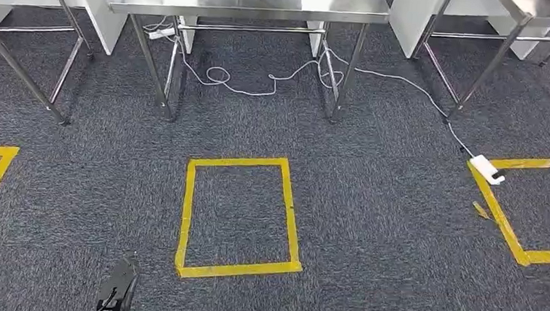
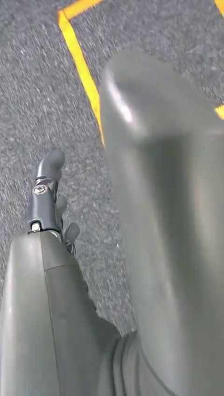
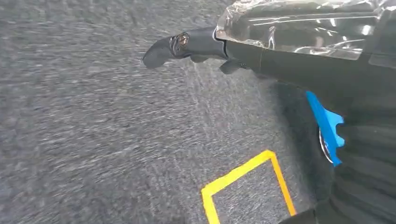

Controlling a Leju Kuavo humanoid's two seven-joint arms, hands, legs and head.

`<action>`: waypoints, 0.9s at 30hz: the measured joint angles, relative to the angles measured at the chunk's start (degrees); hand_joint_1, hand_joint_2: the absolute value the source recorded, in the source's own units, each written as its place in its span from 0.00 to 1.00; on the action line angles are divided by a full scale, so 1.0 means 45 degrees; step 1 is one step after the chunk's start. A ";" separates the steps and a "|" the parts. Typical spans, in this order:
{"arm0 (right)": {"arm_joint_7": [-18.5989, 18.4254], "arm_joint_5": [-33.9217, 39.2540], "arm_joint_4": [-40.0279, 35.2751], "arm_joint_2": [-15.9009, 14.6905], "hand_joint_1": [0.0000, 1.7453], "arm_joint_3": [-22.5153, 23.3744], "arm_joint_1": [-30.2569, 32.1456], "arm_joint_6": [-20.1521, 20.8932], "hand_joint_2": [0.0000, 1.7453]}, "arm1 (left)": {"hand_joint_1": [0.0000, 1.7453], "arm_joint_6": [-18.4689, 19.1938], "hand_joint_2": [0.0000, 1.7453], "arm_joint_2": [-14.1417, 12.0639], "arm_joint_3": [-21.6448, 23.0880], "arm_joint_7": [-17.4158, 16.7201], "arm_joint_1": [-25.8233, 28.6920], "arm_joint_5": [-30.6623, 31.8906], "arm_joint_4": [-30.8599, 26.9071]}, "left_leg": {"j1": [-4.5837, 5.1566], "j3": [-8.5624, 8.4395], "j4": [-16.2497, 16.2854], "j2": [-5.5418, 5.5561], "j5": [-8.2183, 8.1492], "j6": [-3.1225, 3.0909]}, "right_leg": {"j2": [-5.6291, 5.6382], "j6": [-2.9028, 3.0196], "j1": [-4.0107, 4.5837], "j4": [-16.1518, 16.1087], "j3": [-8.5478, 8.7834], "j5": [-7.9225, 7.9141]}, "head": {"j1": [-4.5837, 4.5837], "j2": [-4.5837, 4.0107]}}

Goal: Take the parts from the cabinet and place them on the table.

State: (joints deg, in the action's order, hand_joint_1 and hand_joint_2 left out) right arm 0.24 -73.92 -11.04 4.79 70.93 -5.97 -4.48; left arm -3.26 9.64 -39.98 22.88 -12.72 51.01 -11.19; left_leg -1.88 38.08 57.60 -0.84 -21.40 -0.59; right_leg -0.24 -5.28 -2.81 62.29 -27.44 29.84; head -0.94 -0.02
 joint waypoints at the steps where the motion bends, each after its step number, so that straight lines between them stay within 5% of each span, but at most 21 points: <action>1: 0.0005 0.0000 0.0000 0.0019 0.00 0.0000 -0.0050 0.0000 1.00 | 0.00 -0.0005 0.00 -0.0010 0.0000 0.0000 -0.0006 0.0000 -0.0005 | 0.0044 0.0103 0.0007 -0.0002 0.0128 0.0110 | 0.0060 0.0066 0.0155 -0.1269 0.0860 0.0499 | -0.0073 0.0000; 2: 0.0005 -0.0005 0.0000 -0.0005 0.00 -0.0005 -0.0057 0.0000 1.00 | 0.00 -0.0005 0.00 0.0000 0.0000 -0.0005 -0.0017 0.0000 -0.0005 | 0.0071 0.0099 -0.0009 -0.0014 0.0297 0.0212 | 0.0091 0.0324 0.0367 -0.1596 0.0795 0.0679 | -0.0001 0.0005; 5: -0.0010 -0.0019 0.0005 0.0029 0.00 -0.0005 0.0010 0.0000 1.00 | 0.00 -0.0015 0.00 -0.0014 0.0000 -0.0010 0.0024 -0.0005 0.0000 | 0.0009 0.0145 -0.0145 -0.0007 0.0686 0.0307 | 0.0056 0.0676 0.0278 -0.1405 0.0454 0.0467 | 0.0078 0.0000; 6: -0.0019 -0.0029 0.0010 0.0053 0.00 0.0000 0.0023 0.0000 1.00 | 0.00 -0.0015 0.00 -0.0039 0.0000 -0.0015 0.0048 -0.0005 0.0010 | -0.0069 0.0254 0.0066 0.0013 0.0115 0.0340 | -0.0023 0.0896 0.0146 -0.1384 0.0372 0.0322 | 0.0131 0.0004; 8: -0.0039 -0.0029 0.0010 0.0063 0.00 0.0000 0.0012 0.0000 1.00 | 0.00 -0.0014 0.00 -0.0029 0.0000 -0.0010 0.0088 -0.0005 0.0010 | -0.0034 0.0571 0.1552 0.0067 -0.1707 0.0312 | -0.0039 0.1311 0.0291 -0.1371 0.0050 0.0031 | 0.0185 0.0000; 10: -0.0039 -0.0029 0.0010 0.0063 0.00 0.0000 0.0011 0.0000 1.00 | 0.00 -0.0015 0.00 -0.0044 0.0000 -0.0005 0.0090 -0.0005 0.0010 | -0.0027 0.0890 0.3523 0.0113 -0.2773 0.0311 | -0.0062 0.1417 0.0454 -0.1350 -0.0227 -0.0271 | 0.0175 0.0000; 11: -0.0039 -0.0029 0.0010 0.0063 0.00 0.0000 0.0029 0.0000 1.00 | 0.00 -0.0015 0.00 -0.0048 0.0000 -0.0005 0.0093 -0.0005 0.0010 | -0.0019 0.0869 0.4084 0.0120 -0.2719 0.0283 | -0.0058 0.1430 0.0516 -0.1312 -0.0416 -0.0410 | 0.0185 0.0000; 13: -0.0039 -0.0024 0.0010 0.0058 0.00 0.0000 0.0046 0.0000 1.00 | 0.00 -0.0015 0.00 -0.0044 0.0000 -0.0005 0.0092 -0.0005 0.0010 | 0.0019 0.0193 0.3662 0.0126 -0.2087 0.0148 | -0.0053 0.1415 0.0606 -0.1231 -0.0746 -0.0592 | 0.0185 0.0000; 15: -0.0039 -0.0015 0.0010 0.0068 0.00 0.0000 0.0025 0.0000 1.00 | 0.00 -0.0015 0.00 -0.0049 0.0000 0.0000 0.0057 -0.0005 0.0005 | 0.0159 -0.1544 0.1352 0.0189 -0.1598 -0.0201 | -0.0033 0.1380 0.0655 -0.1124 -0.0973 -0.0731 | 0.0189 0.0000; 16: -0.0039 -0.0010 0.0015 0.0146 0.00 0.0000 0.0027 0.0000 1.00 | 0.00 -0.0019 0.00 -0.0088 0.0005 0.0000 0.0030 -0.0005 -0.0005 | 0.0257 -0.2176 0.0423 0.0174 -0.1902 -0.0367 | -0.0031 0.1287 0.0755 -0.1097 -0.1071 -0.0802 | 0.0175 0.0000; 17: -0.0039 -0.0010 0.0015 0.0126 0.00 0.0000 0.0022 0.0000 1.00 | 0.00 -0.0019 0.00 -0.0087 0.0005 0.0020 0.0005 -0.0005 -0.0005 | 0.0263 -0.2298 0.0069 0.0136 -0.1909 -0.0329 | -0.0049 0.1222 0.0717 -0.1093 -0.1100 -0.0893 | 0.0146 0.0000; 20: -0.0044 0.0010 0.0015 0.0126 0.00 0.0000 0.0017 0.0000 1.00 | 0.00 -0.0019 0.00 -0.0082 0.0005 0.0024 -0.0002 0.0000 0.0000 | 0.0402 -0.2140 -0.0176 0.0146 -0.1755 -0.0488 | -0.0080 0.0948 0.0680 -0.1134 -0.1267 -0.1169 | 0.0185 0.0000; 21: -0.0049 0.0015 0.0015 0.0111 0.00 0.0000 0.0018 0.0000 1.00 | 0.00 -0.0015 0.00 -0.0058 0.0005 0.0029 -0.0007 0.0000 0.0000 | 0.0221 -0.2129 -0.0353 0.0051 -0.1524 -0.0477 | -0.0078 0.0947 0.0699 -0.0934 -0.1419 -0.1065 | 0.0175 0.0000; 23: -0.0048 0.0039 0.0015 0.0093 0.00 0.0000 0.0022 -0.0004 1.00 | 0.00 -0.0039 0.00 -0.0058 0.0005 0.0020 -0.0041 0.0000 0.0000 | 0.0242 -0.1814 -0.0405 0.0077 -0.1258 -0.0643 | 0.0007 0.1037 0.0602 0.0163 -0.1966 0.0006 | 0.0093 0.0000; 25: -0.0049 0.0039 0.0015 0.0024 0.00 -0.0005 0.0024 -0.0005 1.00 | 0.00 -0.0039 0.00 -0.0019 0.0000 0.0015 -0.0019 0.0000 0.0000 | 0.0234 -0.1484 -0.0390 0.0060 -0.1007 -0.0558 | 0.0013 0.0979 0.0466 0.1968 -0.2530 0.0928 | 0.0092 0.0005; 27: -0.0049 0.0000 0.0015 0.0010 0.00 -0.0005 0.0033 0.0000 1.00 | 0.00 -0.0039 0.00 0.0010 0.0005 0.0015 -0.0002 0.0010 0.0000 | 0.0176 -0.1158 -0.0369 0.0027 -0.0767 -0.0448 | 0.0010 0.0596 0.0308 0.2613 -0.2476 0.0659 | 0.0063 0.0000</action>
State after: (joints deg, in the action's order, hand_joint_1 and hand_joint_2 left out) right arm 0.02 -73.92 -10.97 4.83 70.90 -5.83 -4.48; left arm -3.43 9.68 -39.95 22.95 -12.73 51.06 -11.19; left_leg -1.08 32.87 55.94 -0.72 -24.85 -2.60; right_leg -0.20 -2.59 -1.42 74.05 -38.59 32.81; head -0.66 -0.02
